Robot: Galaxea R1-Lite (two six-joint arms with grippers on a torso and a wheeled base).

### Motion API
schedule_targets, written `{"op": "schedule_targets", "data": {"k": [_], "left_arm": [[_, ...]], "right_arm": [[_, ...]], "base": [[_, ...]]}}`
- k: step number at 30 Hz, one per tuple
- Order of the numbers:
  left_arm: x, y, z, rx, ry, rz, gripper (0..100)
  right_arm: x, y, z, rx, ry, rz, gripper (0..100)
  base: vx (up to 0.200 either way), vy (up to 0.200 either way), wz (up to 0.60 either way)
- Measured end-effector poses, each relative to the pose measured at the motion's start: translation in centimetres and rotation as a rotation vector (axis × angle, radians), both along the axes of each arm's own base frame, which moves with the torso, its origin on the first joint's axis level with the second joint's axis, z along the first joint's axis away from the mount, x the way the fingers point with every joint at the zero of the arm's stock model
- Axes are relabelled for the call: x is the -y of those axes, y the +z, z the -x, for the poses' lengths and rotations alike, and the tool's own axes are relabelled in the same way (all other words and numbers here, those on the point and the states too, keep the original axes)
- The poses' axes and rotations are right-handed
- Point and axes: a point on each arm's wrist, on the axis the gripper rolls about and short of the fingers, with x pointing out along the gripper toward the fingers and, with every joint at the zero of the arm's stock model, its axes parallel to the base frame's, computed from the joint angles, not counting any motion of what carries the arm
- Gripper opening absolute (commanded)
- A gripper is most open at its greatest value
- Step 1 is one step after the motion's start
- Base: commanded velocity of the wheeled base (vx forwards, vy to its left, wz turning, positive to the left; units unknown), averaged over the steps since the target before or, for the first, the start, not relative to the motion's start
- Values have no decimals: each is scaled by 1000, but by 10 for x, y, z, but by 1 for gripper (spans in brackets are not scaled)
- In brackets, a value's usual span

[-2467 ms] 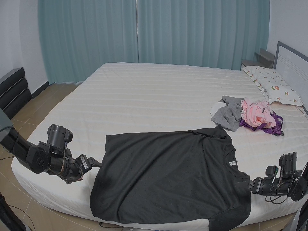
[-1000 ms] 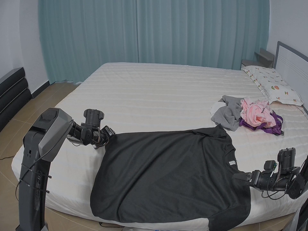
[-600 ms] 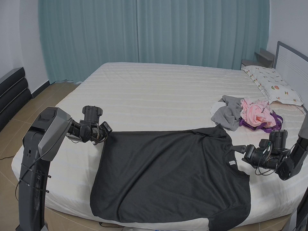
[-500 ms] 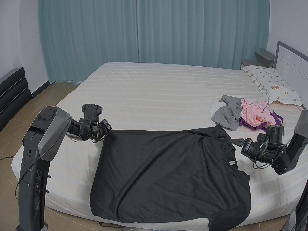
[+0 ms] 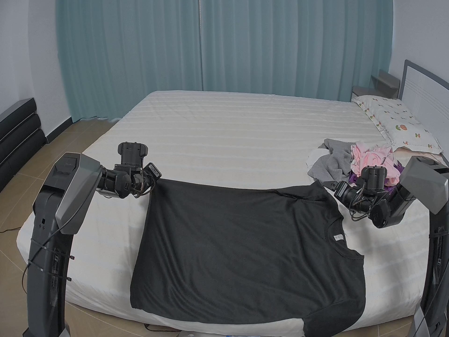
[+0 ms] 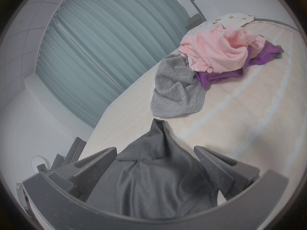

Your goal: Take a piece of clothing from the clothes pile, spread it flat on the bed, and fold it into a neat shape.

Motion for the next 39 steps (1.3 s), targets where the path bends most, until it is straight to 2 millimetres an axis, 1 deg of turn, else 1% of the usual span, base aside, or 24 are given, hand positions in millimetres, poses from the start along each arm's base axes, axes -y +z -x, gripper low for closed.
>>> {"op": "schedule_targets", "data": {"k": [1, 2, 7, 10, 16, 24, 27, 31, 39], "left_arm": [[0, 0, 0, 2, 1, -1, 0], [-1, 1, -1, 4, 3, -2, 0], [0, 1, -2, 8, 5, -3, 0], [0, 1, -2, 7, 5, -5, 0], [0, 0, -2, 9, 12, -18, 0], [-1, -6, -12, 37, 53, -74, 0], [-1, -10, -16, 45, 55, -76, 0], [0, -15, -19, 46, 55, -78, 0], [3, -29, -22, 41, 50, -79, 0]], "right_arm": [[0, -3, -4, -10, -1, 6, 100], [-1, -8, -9, -24, 0, 14, 0], [-6, -28, -24, -44, 20, 77, 0], [-7, -32, -31, -30, 6, 92, 0], [-5, -28, -48, 38, -47, 109, 0], [6, -5, -71, 191, -121, 117, 0], [7, -3, -77, 216, -135, 121, 0], [5, -5, -83, 237, -143, 130, 0], [1, -26, -88, 222, -135, 148, 0]], "base": [[0, 0, 0], [0, 0, 0], [0, 0, 0], [0, 0, 0], [0, 0, 0], [0, 0, 0], [0, 0, 0], [0, 0, 0], [0, 0, 0]]}}
